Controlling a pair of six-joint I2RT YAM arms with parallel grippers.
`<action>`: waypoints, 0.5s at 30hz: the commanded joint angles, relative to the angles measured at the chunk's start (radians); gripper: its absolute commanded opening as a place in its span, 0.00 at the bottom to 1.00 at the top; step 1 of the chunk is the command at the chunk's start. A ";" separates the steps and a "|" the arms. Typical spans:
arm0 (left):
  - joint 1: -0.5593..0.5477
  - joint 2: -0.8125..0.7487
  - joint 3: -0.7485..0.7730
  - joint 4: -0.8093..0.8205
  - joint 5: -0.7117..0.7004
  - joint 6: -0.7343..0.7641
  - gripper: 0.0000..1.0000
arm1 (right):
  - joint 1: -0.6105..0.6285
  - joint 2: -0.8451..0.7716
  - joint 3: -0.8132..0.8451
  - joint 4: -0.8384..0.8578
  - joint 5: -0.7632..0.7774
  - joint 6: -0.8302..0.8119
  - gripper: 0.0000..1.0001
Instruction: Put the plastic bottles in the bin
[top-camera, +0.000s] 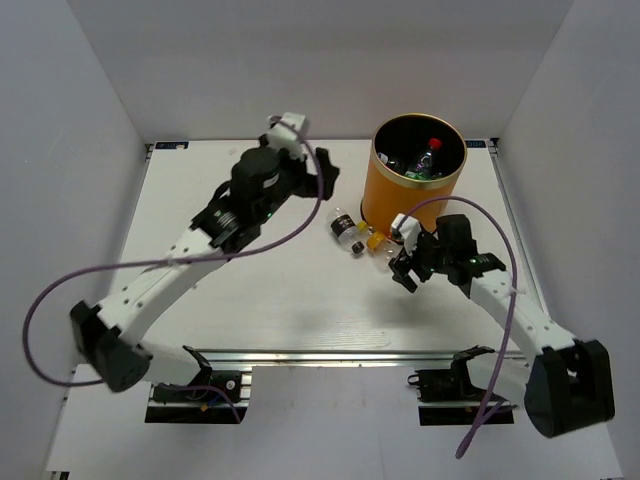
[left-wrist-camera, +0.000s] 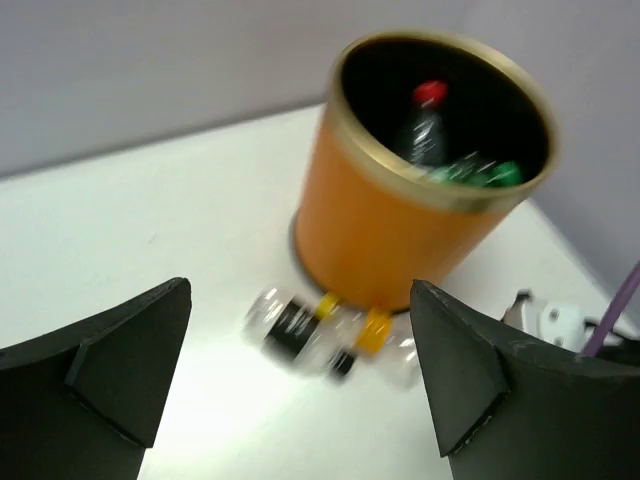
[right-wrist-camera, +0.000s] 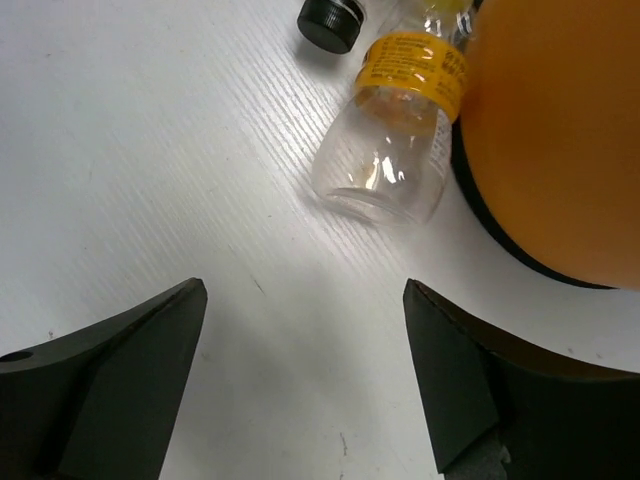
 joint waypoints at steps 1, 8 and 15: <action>0.009 -0.095 -0.201 -0.085 -0.178 0.017 1.00 | 0.042 0.096 0.064 0.094 0.060 0.018 0.88; 0.009 -0.138 -0.349 -0.135 -0.190 0.017 1.00 | 0.137 0.254 0.156 0.146 0.210 0.088 0.89; 0.009 -0.149 -0.375 -0.124 -0.123 0.017 1.00 | 0.190 0.372 0.215 0.189 0.377 0.127 0.89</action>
